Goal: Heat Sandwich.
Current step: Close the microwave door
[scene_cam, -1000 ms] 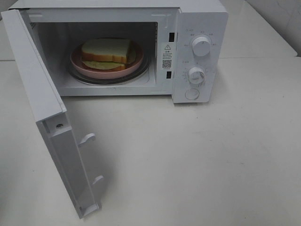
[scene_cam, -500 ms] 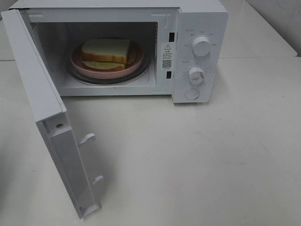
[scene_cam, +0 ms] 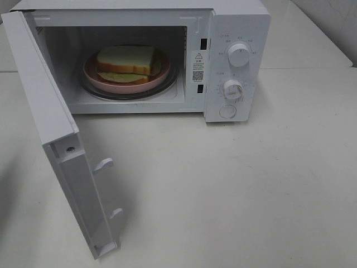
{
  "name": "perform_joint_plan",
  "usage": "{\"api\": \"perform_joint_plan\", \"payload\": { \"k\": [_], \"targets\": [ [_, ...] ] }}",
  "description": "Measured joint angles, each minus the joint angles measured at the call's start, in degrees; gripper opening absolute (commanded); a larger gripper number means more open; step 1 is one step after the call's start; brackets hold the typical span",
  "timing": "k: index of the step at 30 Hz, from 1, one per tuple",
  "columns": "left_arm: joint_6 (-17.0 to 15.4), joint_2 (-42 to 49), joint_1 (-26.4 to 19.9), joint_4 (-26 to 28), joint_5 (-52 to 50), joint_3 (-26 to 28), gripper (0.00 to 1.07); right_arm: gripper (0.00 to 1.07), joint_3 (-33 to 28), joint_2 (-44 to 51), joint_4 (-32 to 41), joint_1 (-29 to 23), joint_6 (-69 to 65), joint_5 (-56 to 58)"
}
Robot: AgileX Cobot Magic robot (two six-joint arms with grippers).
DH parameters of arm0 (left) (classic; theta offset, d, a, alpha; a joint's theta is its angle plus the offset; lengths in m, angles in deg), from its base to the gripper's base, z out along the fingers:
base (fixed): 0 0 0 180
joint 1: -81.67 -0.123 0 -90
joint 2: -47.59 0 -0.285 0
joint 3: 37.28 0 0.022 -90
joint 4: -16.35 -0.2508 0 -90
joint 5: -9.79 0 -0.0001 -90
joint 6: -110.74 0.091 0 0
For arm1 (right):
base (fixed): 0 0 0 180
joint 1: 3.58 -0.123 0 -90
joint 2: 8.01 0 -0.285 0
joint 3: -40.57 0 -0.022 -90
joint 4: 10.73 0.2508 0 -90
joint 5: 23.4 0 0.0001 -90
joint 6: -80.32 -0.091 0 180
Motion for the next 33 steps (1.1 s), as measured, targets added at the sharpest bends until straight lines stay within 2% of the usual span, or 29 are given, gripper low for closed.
{"api": "perform_joint_plan", "payload": {
  "k": [4,7,8,9,12,17,20,26,29,30,33],
  "targets": [
    [-1.78,-2.92,0.00,-0.92,-1.60,0.29,0.00,0.76,0.00,0.00,0.00,0.00,0.00,0.00],
    [-4.13,-6.36,0.00,-6.42,-3.21,1.83,0.00,0.76,0.00,0.00,0.00,0.00,0.00,0.00],
    [-5.79,-8.31,0.00,-9.85,-4.70,2.86,0.00,0.76,0.00,0.00,0.00,0.00,0.00,0.00],
    [-5.79,-8.31,0.00,-9.85,-4.70,2.86,0.00,0.76,0.00,0.00,0.00,0.00,0.00,0.00],
    [-9.22,-11.75,1.95,-14.09,-5.96,4.87,0.00,0.76,0.00,0.00,0.00,0.00,0.00,0.00],
    [-9.40,-13.92,4.93,-16.10,-6.76,6.02,0.00,0.76,0.00,0.00,0.00,0.00,0.00,0.00],
    [-8.59,-16.39,9.28,-16.96,-6.93,7.79,0.00,0.76,0.00,0.00,0.00,0.00,0.00,0.00],
    [-8.25,-19.77,14.44,-15.58,-6.82,10.83,0.00,0.76,0.00,0.00,0.00,0.00,0.00,0.00],
    [-7.73,-21.37,18.74,-15.64,-7.05,13.58,0.00,0.76,0.00,0.00,0.00,0.00,0.00,0.00],
    [-7.73,-21.37,18.74,-15.64,-7.05,13.58,0.00,0.76,0.00,0.00,0.00,0.00,0.00,0.00],
    [-7.68,-22.98,22.23,-13.12,-7.10,15.99,0.00,0.76,0.00,0.00,0.00,0.00,0.00,0.00]
  ]
}}
